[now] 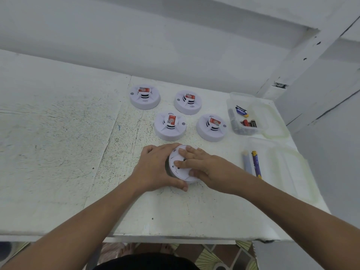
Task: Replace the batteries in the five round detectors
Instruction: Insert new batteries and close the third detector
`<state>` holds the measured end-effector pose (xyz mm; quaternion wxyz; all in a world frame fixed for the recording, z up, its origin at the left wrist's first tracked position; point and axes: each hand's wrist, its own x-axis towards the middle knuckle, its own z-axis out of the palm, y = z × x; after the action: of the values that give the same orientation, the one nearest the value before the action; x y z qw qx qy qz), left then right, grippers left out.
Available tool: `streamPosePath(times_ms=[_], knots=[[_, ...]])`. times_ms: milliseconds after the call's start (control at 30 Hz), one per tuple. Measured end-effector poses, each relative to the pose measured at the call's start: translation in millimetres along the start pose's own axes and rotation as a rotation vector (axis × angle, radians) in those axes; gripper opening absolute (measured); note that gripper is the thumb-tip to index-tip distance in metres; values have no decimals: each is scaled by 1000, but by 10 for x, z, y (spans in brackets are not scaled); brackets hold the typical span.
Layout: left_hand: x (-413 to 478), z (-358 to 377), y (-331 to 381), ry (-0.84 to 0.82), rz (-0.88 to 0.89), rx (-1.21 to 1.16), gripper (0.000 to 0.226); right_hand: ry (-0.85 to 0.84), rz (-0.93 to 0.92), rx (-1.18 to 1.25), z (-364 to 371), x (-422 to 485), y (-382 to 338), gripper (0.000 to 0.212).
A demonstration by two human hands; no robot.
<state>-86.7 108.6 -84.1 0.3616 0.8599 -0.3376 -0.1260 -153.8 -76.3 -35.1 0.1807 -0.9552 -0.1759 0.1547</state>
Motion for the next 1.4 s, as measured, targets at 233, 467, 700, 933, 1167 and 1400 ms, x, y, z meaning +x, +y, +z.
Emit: streamPosePath(times_ms=[233, 467, 700, 933, 1167, 1400], knots=[[-9, 6, -2, 13, 9, 1, 105, 61, 36, 45, 107, -9, -44, 42], [-30, -12, 34, 20, -8, -28, 91, 129, 82, 61, 200, -20, -97, 43], [-28, -13, 4, 23, -8, -63, 95, 295, 144, 251, 331, -89, -107, 43], [-51, -49, 38, 29, -76, -173, 80, 573, 333, 706, 491, -214, -200, 61], [-13, 64, -79, 97, -170, -213, 76, 607, 273, 730, 425, -176, -119, 61], [-37, 11, -72, 217, 21, -295, 62, 781, 279, 1073, 312, -100, -68, 39]])
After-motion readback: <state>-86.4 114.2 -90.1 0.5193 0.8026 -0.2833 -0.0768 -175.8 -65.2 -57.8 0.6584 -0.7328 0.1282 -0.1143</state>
